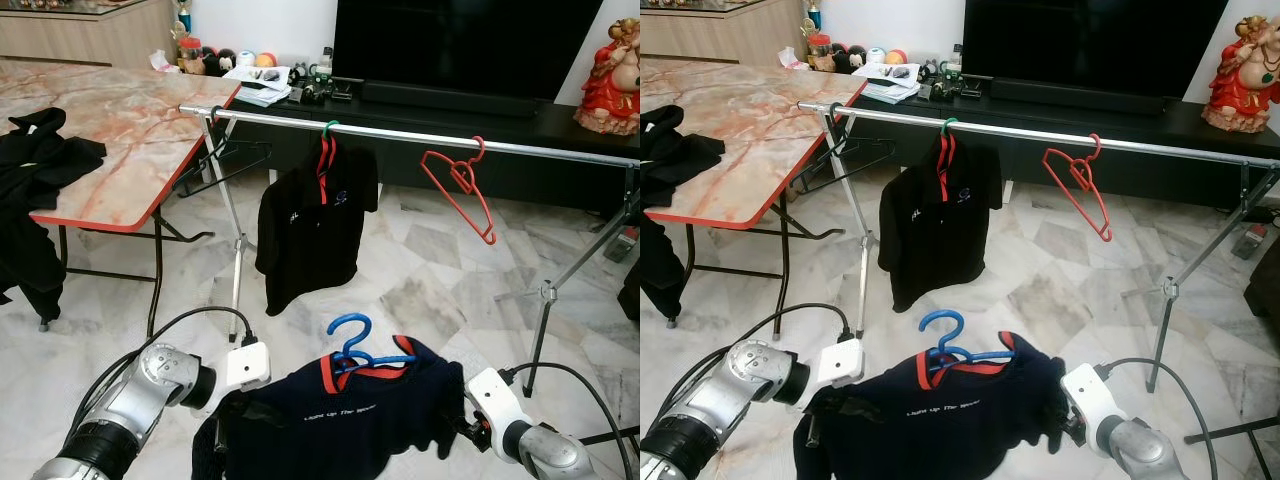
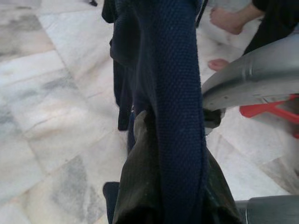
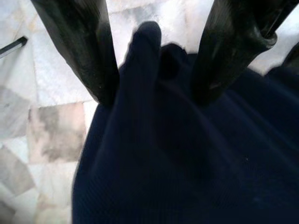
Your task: Hang hanger
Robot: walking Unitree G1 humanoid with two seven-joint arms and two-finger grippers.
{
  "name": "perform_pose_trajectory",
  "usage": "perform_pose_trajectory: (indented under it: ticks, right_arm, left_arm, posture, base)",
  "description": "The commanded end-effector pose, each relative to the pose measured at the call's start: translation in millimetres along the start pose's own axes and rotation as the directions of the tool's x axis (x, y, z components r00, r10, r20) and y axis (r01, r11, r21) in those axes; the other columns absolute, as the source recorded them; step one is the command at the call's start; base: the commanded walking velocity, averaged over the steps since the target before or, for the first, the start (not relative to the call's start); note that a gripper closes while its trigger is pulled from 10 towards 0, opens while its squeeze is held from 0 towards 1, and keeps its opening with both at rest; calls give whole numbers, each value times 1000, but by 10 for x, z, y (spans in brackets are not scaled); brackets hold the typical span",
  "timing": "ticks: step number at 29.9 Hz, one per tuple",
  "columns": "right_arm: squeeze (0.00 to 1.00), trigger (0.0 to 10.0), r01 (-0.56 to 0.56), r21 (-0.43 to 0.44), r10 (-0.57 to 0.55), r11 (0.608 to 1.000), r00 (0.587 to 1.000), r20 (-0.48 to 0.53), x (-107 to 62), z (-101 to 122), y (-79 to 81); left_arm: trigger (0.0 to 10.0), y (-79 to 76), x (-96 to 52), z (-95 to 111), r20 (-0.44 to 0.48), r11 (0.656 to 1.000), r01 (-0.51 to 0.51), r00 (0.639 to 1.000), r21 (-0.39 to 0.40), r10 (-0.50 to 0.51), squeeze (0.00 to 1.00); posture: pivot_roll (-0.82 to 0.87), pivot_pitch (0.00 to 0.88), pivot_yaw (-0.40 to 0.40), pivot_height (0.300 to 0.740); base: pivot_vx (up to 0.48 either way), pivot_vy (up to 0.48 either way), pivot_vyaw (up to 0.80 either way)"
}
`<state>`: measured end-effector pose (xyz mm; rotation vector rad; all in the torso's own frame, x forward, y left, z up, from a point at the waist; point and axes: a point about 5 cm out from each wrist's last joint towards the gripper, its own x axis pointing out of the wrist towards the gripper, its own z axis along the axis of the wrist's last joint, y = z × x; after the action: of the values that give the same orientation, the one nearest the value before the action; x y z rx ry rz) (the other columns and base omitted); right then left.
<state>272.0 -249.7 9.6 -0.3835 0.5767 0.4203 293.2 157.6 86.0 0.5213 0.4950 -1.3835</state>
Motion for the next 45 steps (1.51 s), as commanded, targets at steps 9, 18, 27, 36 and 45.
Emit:
perform_pose_trajectory:
  ticks: [9, 18, 27, 36, 45]
  right_arm:
    - [0, 10000, 130, 49, -133, 990, 990, 56, -5, 71, -128]
    - [0, 7843, 21, 121, -26, 992, 999, 42, 36, 11, 14]
    - [0, 0, 8, 119, -14, 993, 998, 53, 89, 61, 73]
    - [0, 0, 11, 116, -17, 993, 999, 46, 86, 50, 69]
    - [0, 0, 11, 105, -16, 994, 999, 40, 83, 40, 69]
  left_arm:
    - [0, -41, -54, 145, 34, 999, 33, 999, 21, -33, 0]
    - [0, -59, -72, 181, 40, 999, 39, 998, 21, -40, 0]
    - [0, -52, -100, 248, 63, 999, 34, 997, 19, -35, 0]
    - [0, -59, -95, 267, 74, 1000, 26, 997, 11, -27, 0]
    - [0, -71, -91, 266, 71, 1000, 30, 997, 8, -30, 0]
  posture:
    - [-7, 42, -50, 740]
    - [1, 52, -49, 740]
    - [7, 54, -47, 740]
    - [5, 57, -48, 740]
    - [5, 58, -48, 740]
  base:
    - [0, 0, 0]
    - [0, 0, 0]
    - [0, 0, 0]
    - [0, 0, 0]
    - [0, 0, 0]
